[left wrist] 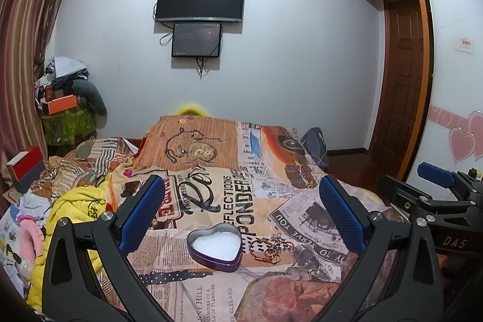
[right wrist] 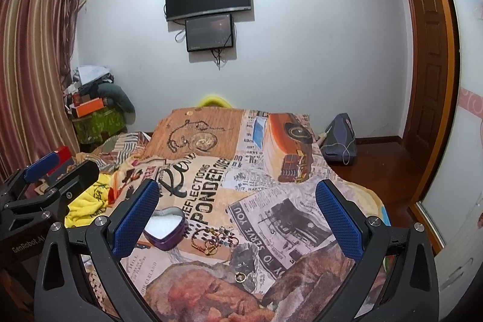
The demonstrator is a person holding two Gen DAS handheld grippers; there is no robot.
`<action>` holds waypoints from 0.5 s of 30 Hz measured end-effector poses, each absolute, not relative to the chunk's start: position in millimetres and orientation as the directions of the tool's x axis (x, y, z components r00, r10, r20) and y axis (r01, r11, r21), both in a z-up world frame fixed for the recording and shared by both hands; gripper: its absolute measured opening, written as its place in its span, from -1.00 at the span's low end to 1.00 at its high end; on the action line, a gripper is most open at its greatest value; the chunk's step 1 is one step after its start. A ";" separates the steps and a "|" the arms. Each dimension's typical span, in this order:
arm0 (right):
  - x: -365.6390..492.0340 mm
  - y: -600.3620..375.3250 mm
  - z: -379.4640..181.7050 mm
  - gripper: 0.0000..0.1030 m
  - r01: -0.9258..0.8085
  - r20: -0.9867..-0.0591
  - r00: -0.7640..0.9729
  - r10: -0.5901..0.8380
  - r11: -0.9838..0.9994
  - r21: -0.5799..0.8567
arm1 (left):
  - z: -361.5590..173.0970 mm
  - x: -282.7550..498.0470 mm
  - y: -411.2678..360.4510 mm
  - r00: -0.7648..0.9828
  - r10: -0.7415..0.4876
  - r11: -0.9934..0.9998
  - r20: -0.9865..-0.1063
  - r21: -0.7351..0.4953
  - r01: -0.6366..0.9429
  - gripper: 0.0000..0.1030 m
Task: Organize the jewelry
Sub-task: 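Lower the right gripper onto a gold ring and close on it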
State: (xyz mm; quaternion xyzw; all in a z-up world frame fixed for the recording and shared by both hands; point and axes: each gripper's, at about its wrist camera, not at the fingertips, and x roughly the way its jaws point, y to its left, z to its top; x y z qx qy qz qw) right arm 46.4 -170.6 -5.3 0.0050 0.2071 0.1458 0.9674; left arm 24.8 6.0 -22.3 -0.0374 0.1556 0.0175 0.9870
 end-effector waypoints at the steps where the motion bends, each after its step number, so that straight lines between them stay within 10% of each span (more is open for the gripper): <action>1: 48.0 -170.5 -7.0 1.00 -0.280 -0.405 0.869 0.283 0.958 0.069 | -23.8 26.6 6.4 0.949 0.022 0.997 -0.314 -0.069 -0.046 0.99; 15: 93.7 -176.2 -81.4 0.99 -0.277 -0.639 0.741 0.208 0.961 -0.008 | -101.0 86.7 18.6 0.820 0.022 0.998 -0.572 -0.034 -0.050 0.98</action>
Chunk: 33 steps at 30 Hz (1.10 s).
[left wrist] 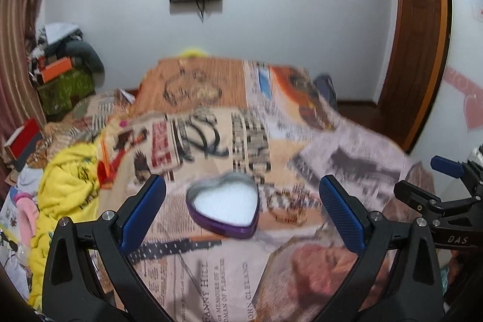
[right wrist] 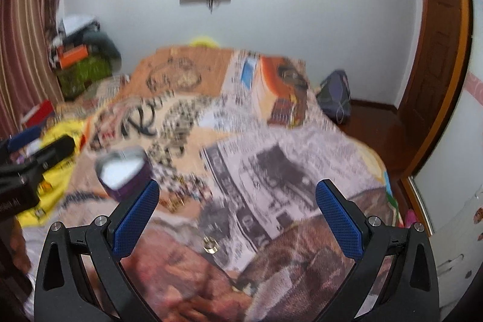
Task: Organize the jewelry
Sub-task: 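Lower the right gripper onto a gold ring and close on it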
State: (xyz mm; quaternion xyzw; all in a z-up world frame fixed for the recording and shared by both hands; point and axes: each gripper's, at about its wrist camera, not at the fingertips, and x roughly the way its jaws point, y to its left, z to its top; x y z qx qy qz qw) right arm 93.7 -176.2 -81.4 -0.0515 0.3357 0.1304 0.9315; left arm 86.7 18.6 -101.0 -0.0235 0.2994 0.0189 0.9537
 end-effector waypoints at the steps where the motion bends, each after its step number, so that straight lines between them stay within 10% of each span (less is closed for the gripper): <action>1: 97.2 -177.5 -91.7 0.99 -0.283 -0.666 0.718 0.202 0.959 -0.015 | -106.8 89.4 18.1 0.809 0.023 0.999 -0.587 -0.024 -0.046 0.93; 18: 110.8 -187.4 -160.6 0.10 -0.355 -0.847 0.435 0.306 0.922 0.151 | -183.4 125.2 -6.8 0.594 -0.194 0.981 -0.781 -0.140 0.137 0.12; 22: 113.7 -177.7 -166.1 -0.15 -0.384 -0.852 0.404 0.333 0.907 0.173 | -193.7 132.3 -11.5 0.545 -0.251 0.967 -0.800 -0.191 0.166 -0.33; 33: 121.0 -162.7 -179.1 -0.42 -0.430 -0.854 0.384 0.351 0.887 0.171 | -206.4 156.9 -23.0 0.480 -0.353 0.936 -0.803 -0.294 0.196 -0.53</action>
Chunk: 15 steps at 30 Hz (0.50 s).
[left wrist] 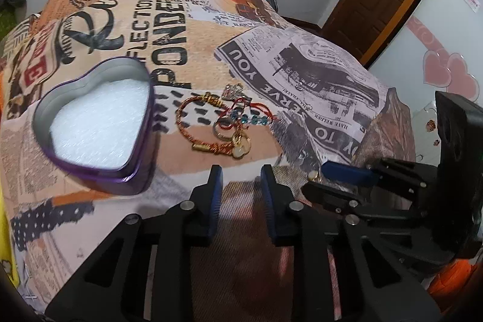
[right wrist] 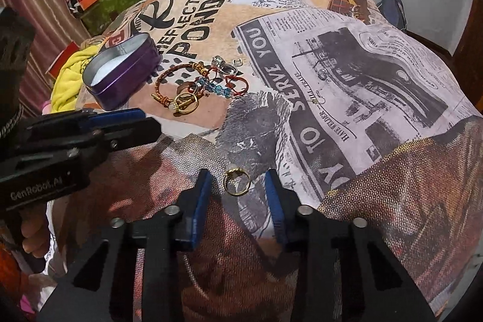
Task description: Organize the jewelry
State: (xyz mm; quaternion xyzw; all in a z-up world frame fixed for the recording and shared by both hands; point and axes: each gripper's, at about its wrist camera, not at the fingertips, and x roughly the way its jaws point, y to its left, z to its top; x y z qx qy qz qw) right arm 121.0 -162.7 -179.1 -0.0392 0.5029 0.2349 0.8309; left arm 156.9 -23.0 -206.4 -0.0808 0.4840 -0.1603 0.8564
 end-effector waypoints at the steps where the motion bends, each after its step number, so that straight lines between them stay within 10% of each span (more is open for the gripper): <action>1: 121.2 -163.2 -178.9 -0.47 -0.431 -0.853 0.384 0.353 0.886 0.173 | -206.2 158.4 -24.7 0.477 -0.356 0.934 -0.803 -0.294 0.201 -0.57; 15: 129.0 -173.0 -180.1 -0.72 -0.411 -0.838 0.380 0.391 0.883 0.225 | -200.9 181.0 -43.3 0.504 -0.267 0.956 -0.822 -0.158 0.249 -0.60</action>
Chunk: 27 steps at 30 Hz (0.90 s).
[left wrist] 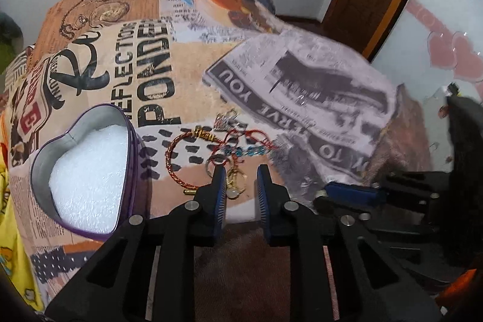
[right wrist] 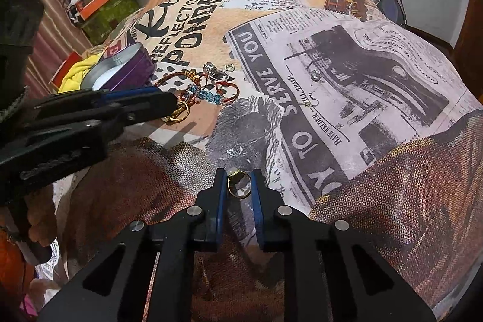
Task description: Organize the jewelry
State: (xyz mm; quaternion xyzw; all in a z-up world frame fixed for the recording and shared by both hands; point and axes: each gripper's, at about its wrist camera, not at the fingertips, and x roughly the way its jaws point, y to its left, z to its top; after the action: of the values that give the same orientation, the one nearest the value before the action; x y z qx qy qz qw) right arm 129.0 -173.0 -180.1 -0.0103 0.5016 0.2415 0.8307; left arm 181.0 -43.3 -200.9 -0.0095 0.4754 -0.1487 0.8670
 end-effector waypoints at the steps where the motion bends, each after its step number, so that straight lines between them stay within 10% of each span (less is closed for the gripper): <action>1: 129.4 -173.7 -180.2 -0.72 -0.411 -0.837 0.379 0.395 0.882 0.230 | -204.1 182.6 -44.4 0.498 -0.255 0.957 -0.829 -0.142 0.252 -0.60; 27: 129.8 -198.5 -154.3 -0.82 -0.355 -0.804 0.445 0.395 0.902 0.247 | -171.6 155.1 -43.1 0.591 -0.243 0.958 -0.769 -0.096 0.269 -0.87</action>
State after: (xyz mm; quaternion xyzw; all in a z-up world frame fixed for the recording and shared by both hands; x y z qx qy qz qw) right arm 129.8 -198.5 -154.3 0.0210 0.4783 0.2204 0.8498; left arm 155.1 -43.1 -171.6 0.0153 0.4289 -0.1437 0.8917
